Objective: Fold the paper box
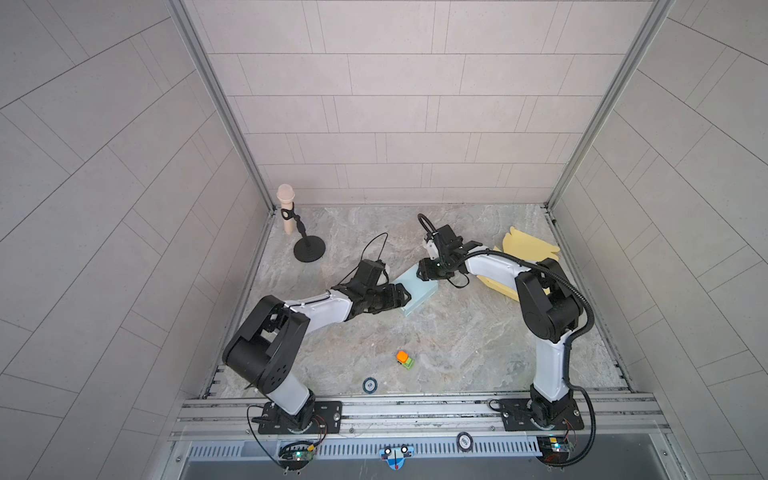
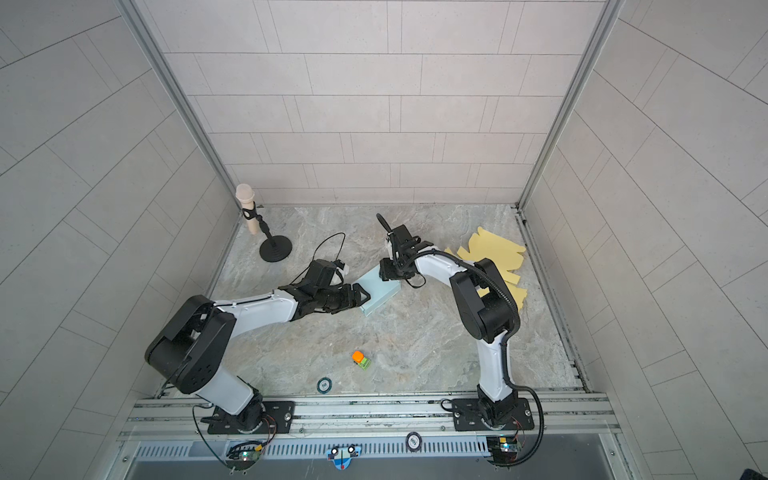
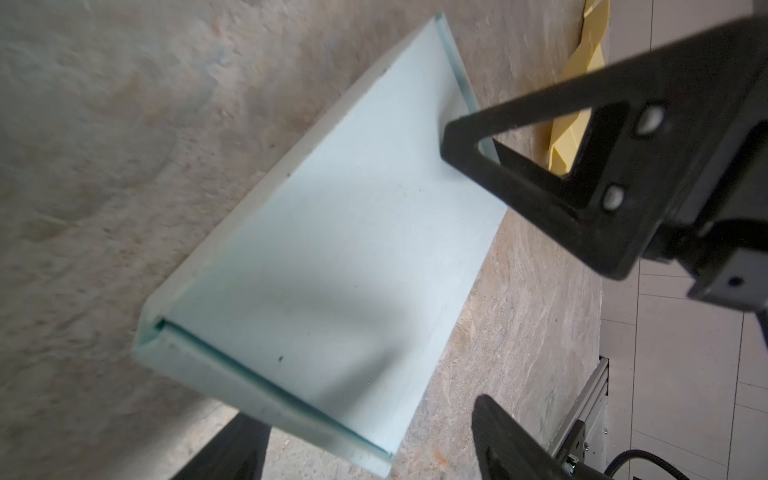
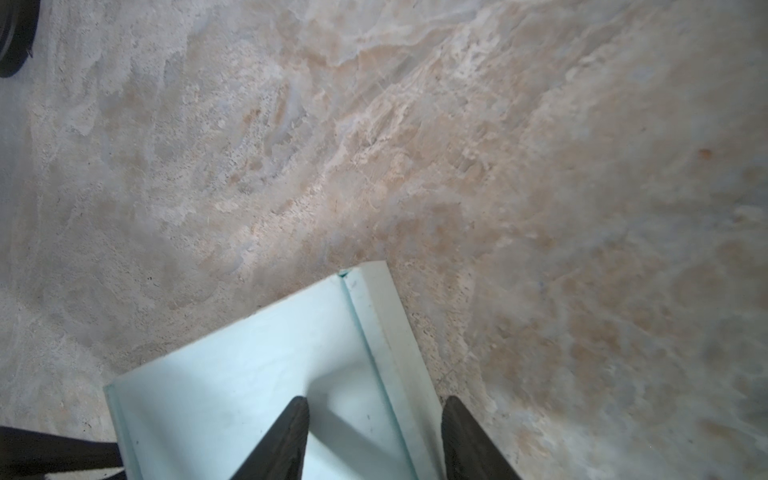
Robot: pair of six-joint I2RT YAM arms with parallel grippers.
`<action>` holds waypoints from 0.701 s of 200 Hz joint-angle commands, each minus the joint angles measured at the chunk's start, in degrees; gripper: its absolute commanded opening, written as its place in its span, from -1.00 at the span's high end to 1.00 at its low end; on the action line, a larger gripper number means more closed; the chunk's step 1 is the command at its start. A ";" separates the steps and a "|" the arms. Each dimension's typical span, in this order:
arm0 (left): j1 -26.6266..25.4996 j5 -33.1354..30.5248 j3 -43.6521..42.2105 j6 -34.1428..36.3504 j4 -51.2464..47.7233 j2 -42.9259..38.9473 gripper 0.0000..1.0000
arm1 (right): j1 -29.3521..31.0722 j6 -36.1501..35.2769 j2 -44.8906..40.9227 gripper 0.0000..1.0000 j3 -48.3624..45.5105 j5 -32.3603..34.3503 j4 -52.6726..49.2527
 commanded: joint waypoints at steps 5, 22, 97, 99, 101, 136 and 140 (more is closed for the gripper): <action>2.47 1.44 3.75 2.45 0.22 1.87 -0.59 | 1.21 0.58 -0.99 -0.07 -0.06 -0.79 -1.46; 3.52 1.82 5.46 3.07 -0.19 2.99 -0.60 | 1.66 0.92 -0.38 -0.07 1.01 -0.88 -1.54; 7.91 0.05 15.50 5.47 -3.51 10.16 -0.58 | 1.93 1.89 4.11 -0.06 8.25 -2.00 -1.99; 8.07 0.03 15.81 5.50 -3.56 10.34 -0.58 | 1.91 2.01 4.32 -0.06 8.48 -2.02 -1.99; 8.13 -0.02 16.09 5.51 -3.58 10.54 -0.58 | 1.93 1.99 4.43 -0.06 8.75 -2.09 -1.99; 9.32 -0.61 21.03 5.60 -4.49 14.51 -0.57 | 1.80 2.49 7.72 -0.06 13.60 -2.81 -2.43; 9.35 -0.64 21.52 5.60 -4.44 14.97 -0.57 | 1.80 2.59 8.10 -0.06 13.99 -2.81 -2.32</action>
